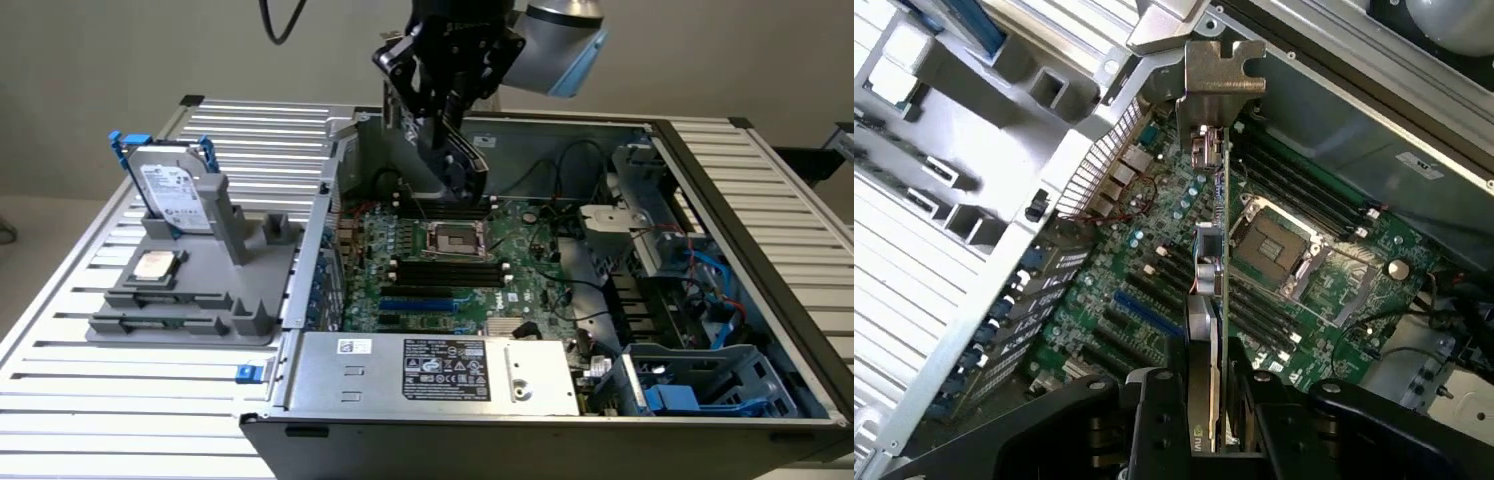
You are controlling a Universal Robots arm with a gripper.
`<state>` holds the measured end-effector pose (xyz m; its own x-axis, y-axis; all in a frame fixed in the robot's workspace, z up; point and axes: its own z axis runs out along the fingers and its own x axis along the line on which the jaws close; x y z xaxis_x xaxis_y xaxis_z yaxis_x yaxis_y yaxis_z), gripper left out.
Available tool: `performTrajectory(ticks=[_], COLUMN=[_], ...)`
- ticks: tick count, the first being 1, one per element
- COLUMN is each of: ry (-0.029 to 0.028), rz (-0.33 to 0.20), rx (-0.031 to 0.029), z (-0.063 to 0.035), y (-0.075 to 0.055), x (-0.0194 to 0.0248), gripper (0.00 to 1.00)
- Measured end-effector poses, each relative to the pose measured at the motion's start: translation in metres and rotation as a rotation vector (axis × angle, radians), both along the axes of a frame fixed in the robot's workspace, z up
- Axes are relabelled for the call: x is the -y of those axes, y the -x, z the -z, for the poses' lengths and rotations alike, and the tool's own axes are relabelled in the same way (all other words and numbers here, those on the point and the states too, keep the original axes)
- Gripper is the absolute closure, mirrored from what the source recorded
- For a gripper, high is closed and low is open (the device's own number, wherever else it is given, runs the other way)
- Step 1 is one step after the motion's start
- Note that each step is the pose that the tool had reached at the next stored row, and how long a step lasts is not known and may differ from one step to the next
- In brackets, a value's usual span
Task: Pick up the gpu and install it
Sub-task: 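Insert the gpu into the slot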
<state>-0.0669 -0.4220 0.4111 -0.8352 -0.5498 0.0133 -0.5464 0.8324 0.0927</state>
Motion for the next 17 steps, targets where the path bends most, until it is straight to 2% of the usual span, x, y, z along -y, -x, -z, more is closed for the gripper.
performTrajectory(ticks=[3,12,15,17], ry=[0.0,0.0006,-0.0002,-0.0011], rz=[-0.056,-0.219,-0.273,-0.309], rx=[0.0088,0.0522,0.0586,0.0598], z=[0.0,0.0006,0.0019,0.003], y=[0.0,0.0,0.0,0.0], x=[0.0,0.0,0.0,0.0], gripper=[0.74,0.74,0.74,0.74])
